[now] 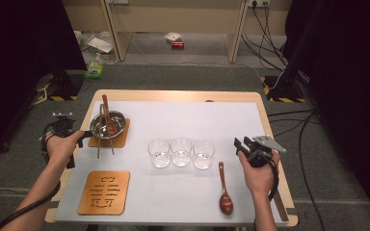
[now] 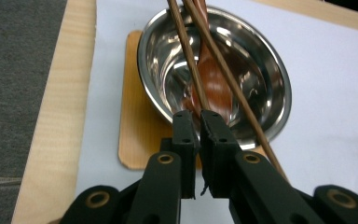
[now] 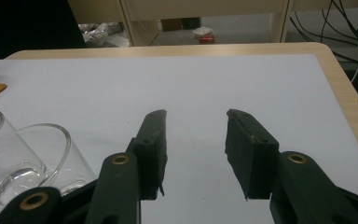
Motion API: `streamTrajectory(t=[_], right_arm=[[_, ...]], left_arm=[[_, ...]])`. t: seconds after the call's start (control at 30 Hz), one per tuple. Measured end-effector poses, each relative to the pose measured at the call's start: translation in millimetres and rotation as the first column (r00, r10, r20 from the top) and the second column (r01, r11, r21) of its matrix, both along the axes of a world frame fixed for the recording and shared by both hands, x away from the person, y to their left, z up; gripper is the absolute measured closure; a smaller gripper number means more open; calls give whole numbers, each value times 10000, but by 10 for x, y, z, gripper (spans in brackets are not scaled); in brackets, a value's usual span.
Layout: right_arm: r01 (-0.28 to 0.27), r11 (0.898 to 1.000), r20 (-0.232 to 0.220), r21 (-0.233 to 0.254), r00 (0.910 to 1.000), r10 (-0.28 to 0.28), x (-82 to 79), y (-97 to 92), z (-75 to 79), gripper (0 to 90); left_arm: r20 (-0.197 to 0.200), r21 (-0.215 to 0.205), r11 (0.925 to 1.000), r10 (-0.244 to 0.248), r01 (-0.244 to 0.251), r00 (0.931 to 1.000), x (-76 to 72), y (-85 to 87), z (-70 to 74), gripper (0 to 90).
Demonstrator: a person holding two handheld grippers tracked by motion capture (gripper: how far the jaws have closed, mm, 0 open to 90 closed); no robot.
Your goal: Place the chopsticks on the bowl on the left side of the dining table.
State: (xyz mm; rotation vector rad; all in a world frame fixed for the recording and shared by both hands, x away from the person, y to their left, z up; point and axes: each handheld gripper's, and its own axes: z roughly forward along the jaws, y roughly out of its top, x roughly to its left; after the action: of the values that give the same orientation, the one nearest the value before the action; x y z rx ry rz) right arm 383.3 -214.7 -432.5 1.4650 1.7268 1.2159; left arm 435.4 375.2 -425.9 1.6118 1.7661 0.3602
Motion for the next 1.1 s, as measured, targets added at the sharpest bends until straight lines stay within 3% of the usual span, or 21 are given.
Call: streamTrajectory(t=[0.23, 0.5, 1.1], right_arm=[[-7, 10000, -57, -49, 10000, 6, -1, 6, 3, 586], [-24, 10000, -89, -27, 10000, 24, 0, 17, -4, 586], [-53, 10000, -146, -35, 9999, 53, 3, 23, -17, 586]], left_arm=[[-384, 179, 9991, -385, 393, 9985, -154, -7, -106, 851], [-813, 150, 9961, -856, 871, 9930, -176, -121, -229, 852], [-848, 210, 9820, -1852, 1876, 9790, -83, -522, -235, 852]])
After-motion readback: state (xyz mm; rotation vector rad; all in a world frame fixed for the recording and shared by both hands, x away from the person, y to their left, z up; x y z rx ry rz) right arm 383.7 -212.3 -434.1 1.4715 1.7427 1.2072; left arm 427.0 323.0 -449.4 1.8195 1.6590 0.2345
